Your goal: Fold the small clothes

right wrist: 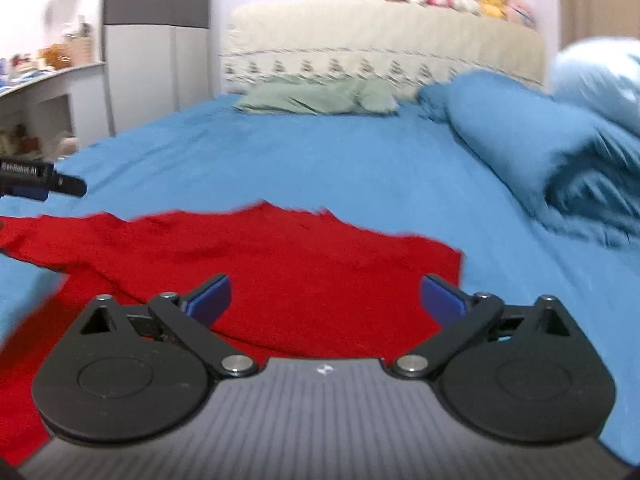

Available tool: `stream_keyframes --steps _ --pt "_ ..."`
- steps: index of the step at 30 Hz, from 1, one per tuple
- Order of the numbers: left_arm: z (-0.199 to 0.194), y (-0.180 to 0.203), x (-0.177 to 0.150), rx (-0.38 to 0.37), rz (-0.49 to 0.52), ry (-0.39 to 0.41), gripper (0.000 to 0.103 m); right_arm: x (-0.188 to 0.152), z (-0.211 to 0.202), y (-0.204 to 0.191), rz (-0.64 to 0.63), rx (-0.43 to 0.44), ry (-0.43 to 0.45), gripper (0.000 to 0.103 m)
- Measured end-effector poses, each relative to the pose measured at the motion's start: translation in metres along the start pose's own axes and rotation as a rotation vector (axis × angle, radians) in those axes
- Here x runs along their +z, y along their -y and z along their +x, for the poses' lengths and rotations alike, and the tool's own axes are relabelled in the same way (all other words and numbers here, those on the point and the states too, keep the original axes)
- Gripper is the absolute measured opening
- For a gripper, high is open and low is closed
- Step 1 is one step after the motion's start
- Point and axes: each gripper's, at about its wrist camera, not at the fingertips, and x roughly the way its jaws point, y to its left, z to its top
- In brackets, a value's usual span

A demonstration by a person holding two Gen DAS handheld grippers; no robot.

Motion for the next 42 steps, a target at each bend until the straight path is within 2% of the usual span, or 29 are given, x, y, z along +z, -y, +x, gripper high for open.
stream_keyframes --steps 4,9,14,17,21,24,30,33,35,39,42 --pt "-0.050 -0.033 0.020 0.017 -0.088 0.032 0.103 0.031 -0.015 -0.044 -0.021 0.053 -0.016 0.103" --pt "-0.086 -0.087 0.029 0.071 -0.162 0.059 0.103 0.054 -0.015 -0.115 -0.064 0.111 -0.017 0.103" --pt "-0.096 -0.161 0.011 0.160 -0.275 0.045 0.102 0.055 -0.004 -0.182 -0.067 0.192 -0.058 0.103" --pt "-0.093 -0.209 -0.010 0.216 -0.355 0.025 0.098 0.047 0.011 -0.216 -0.095 0.211 -0.084 0.103" --pt "-0.080 -0.267 -0.044 0.249 -0.459 -0.018 0.076 0.035 0.031 -0.248 -0.119 0.231 -0.126 0.103" --pt "-0.063 -0.299 -0.063 0.251 -0.541 -0.052 0.066 0.026 0.048 -0.261 -0.128 0.237 -0.148 0.103" --pt "-0.028 -0.325 -0.073 0.212 -0.628 -0.033 0.062 0.010 0.074 -0.271 -0.125 0.239 -0.174 0.103" --pt "-0.013 -0.333 -0.075 0.209 -0.658 -0.029 0.056 0.004 0.085 -0.272 -0.114 0.238 -0.188 0.103" --pt "-0.001 -0.339 -0.074 0.227 -0.673 -0.035 0.046 0.000 0.089 -0.273 -0.111 0.238 -0.195 0.103" --pt "0.012 -0.348 -0.075 0.276 -0.703 -0.033 0.006 -0.004 0.097 -0.273 -0.113 0.236 -0.205 0.103" --pt "0.012 -0.349 -0.073 0.275 -0.702 -0.023 0.005 -0.007 0.102 -0.271 -0.117 0.232 -0.207 0.103"
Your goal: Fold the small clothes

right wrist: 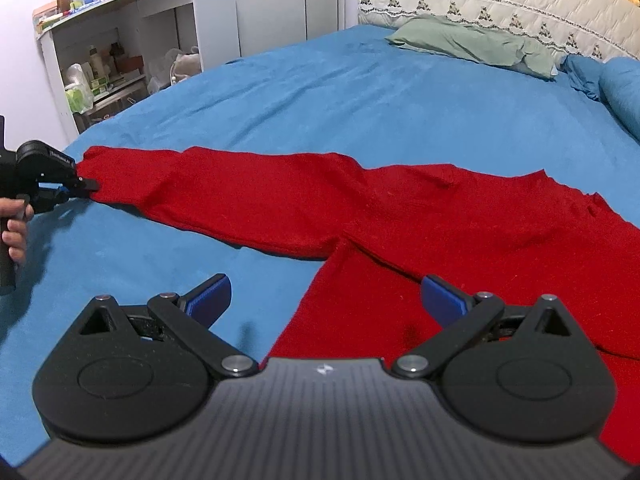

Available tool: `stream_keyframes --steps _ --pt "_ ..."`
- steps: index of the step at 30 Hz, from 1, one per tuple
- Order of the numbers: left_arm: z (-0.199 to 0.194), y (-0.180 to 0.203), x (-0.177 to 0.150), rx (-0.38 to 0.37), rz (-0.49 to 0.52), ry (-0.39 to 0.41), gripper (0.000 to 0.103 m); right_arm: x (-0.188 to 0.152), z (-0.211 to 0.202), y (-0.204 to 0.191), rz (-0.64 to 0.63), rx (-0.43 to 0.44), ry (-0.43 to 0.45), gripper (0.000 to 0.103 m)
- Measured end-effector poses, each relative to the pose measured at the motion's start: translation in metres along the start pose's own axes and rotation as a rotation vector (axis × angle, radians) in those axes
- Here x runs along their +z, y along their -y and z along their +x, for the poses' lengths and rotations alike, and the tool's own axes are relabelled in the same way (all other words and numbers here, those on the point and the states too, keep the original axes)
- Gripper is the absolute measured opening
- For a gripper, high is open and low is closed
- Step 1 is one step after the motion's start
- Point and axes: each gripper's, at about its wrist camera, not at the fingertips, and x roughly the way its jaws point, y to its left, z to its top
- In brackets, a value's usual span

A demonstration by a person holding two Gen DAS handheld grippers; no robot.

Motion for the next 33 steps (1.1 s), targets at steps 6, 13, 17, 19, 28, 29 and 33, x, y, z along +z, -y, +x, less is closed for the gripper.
stream_keyframes --steps 6,13,17,19,28,29,33 --pt "-0.035 0.048 -0.004 -0.028 0.219 0.101 0.005 -0.003 0.002 0.013 0.030 -0.008 0.002 0.103" --pt "-0.099 0.190 -0.033 -0.294 0.448 0.171 0.005 -0.002 -0.023 0.046 0.055 -0.029 0.042 0.103" --pt "-0.113 0.282 -0.083 -0.461 0.568 0.104 0.005 -0.005 -0.046 0.082 0.082 -0.071 0.069 0.103" --pt "-0.107 0.323 -0.117 -0.514 0.617 0.038 0.005 -0.010 -0.058 0.102 0.086 -0.106 0.076 0.103" --pt "-0.037 0.375 -0.271 -0.458 0.780 -0.257 0.005 -0.059 -0.087 0.185 0.108 -0.220 0.021 0.103" --pt "-0.032 0.373 -0.282 -0.448 0.795 -0.273 0.005 -0.064 -0.089 0.192 0.114 -0.226 0.015 0.103" --pt "-0.016 0.367 -0.299 -0.404 0.816 -0.290 0.005 -0.082 -0.094 0.213 0.152 -0.228 0.000 0.103"
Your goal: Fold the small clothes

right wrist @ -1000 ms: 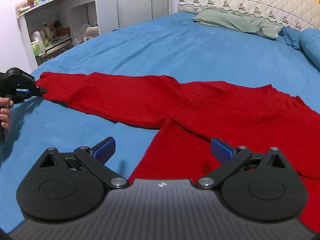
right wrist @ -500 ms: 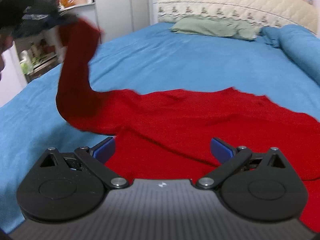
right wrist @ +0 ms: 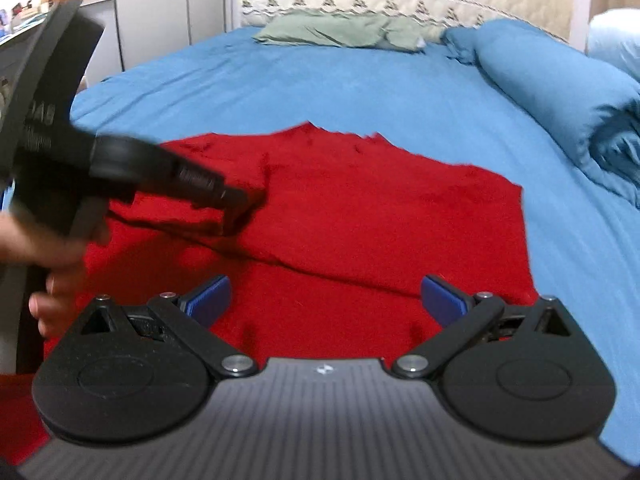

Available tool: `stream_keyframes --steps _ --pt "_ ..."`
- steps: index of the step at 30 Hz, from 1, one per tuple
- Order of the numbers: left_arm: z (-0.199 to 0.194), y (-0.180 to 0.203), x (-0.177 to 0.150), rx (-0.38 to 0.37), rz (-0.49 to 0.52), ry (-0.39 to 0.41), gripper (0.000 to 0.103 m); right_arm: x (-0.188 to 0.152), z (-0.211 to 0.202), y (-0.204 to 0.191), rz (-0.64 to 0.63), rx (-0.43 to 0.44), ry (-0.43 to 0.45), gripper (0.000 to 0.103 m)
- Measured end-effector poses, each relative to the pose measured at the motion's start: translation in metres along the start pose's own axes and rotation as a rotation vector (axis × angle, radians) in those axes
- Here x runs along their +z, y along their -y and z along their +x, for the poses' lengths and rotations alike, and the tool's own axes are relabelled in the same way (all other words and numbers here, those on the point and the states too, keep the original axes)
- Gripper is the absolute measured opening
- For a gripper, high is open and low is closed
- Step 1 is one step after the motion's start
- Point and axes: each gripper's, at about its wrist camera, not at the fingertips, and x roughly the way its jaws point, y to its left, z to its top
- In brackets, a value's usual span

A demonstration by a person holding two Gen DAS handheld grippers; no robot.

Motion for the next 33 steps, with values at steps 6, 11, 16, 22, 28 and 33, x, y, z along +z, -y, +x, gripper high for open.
stream_keyframes --steps 6,11,16,22,28,33 --pt "-0.011 0.007 0.003 -0.002 0.005 0.008 0.020 -0.004 -0.006 0.009 0.038 0.004 -0.005 0.103" --pt "-0.084 -0.010 0.003 0.088 0.019 0.139 0.103 0.012 -0.019 0.005 0.003 0.011 0.037 0.103" --pt "-0.123 -0.065 -0.013 0.226 -0.042 0.161 0.103 0.039 -0.010 -0.021 -0.069 0.042 0.073 0.103" --pt "-0.113 -0.099 -0.026 0.280 -0.078 0.110 0.103 0.065 0.037 -0.076 -0.292 0.038 0.104 0.102" --pt "-0.104 -0.111 -0.038 0.329 -0.079 0.080 0.103 0.068 0.093 -0.115 -0.586 0.001 0.063 0.080" --pt "-0.101 -0.125 -0.039 0.317 -0.128 0.072 0.103 0.063 0.115 -0.131 -0.738 0.013 0.041 0.049"
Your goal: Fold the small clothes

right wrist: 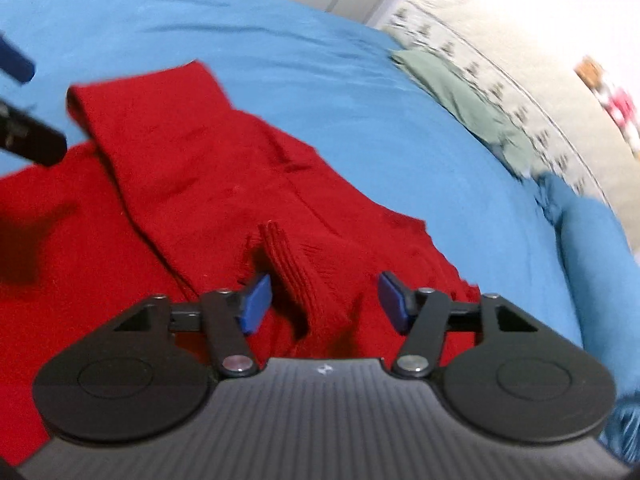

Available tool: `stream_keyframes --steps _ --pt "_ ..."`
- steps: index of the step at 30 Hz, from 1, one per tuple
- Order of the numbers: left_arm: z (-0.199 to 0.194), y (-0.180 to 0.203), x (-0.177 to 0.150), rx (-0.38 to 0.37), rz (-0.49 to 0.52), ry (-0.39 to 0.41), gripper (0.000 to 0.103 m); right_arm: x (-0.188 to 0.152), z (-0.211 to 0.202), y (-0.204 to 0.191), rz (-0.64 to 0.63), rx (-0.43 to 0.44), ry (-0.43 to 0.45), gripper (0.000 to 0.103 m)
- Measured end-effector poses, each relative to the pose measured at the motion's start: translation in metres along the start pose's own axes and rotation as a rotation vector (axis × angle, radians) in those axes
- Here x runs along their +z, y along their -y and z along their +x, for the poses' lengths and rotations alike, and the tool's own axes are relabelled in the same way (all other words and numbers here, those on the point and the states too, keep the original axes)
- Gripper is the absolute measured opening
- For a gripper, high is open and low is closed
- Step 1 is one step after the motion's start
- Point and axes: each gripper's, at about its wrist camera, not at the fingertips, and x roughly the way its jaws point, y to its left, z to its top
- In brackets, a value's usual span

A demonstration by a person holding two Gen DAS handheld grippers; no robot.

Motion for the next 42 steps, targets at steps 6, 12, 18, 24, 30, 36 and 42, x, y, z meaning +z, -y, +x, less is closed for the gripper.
stream_keyframes --steps 6,12,18,24,30,36,42 --pt "0.005 -0.004 -0.005 0.014 -0.007 -0.009 0.103 0.010 -0.013 0.033 0.141 -0.022 0.050 0.023" --pt "0.014 -0.012 -0.011 0.031 -0.040 -0.015 0.103 -0.020 -0.050 0.118 0.502 -0.205 0.121 0.023" --pt "0.024 -0.012 -0.021 0.056 -0.024 -0.016 0.102 -0.101 -0.043 0.138 0.637 -0.290 0.001 0.023" --pt "0.030 -0.002 -0.018 0.034 -0.004 0.034 0.102 -0.142 -0.041 0.139 0.795 -0.251 0.017 0.023" --pt "0.050 0.001 -0.008 0.091 -0.020 0.065 0.097 -0.140 -0.061 0.151 0.804 -0.233 0.101 0.023" --pt "0.045 -0.012 -0.013 0.116 -0.122 0.100 0.098 -0.156 -0.065 0.156 0.840 -0.273 0.084 0.023" --pt "0.043 -0.008 -0.016 0.148 -0.107 0.079 0.099 -0.187 -0.045 0.138 0.869 -0.240 -0.042 0.024"
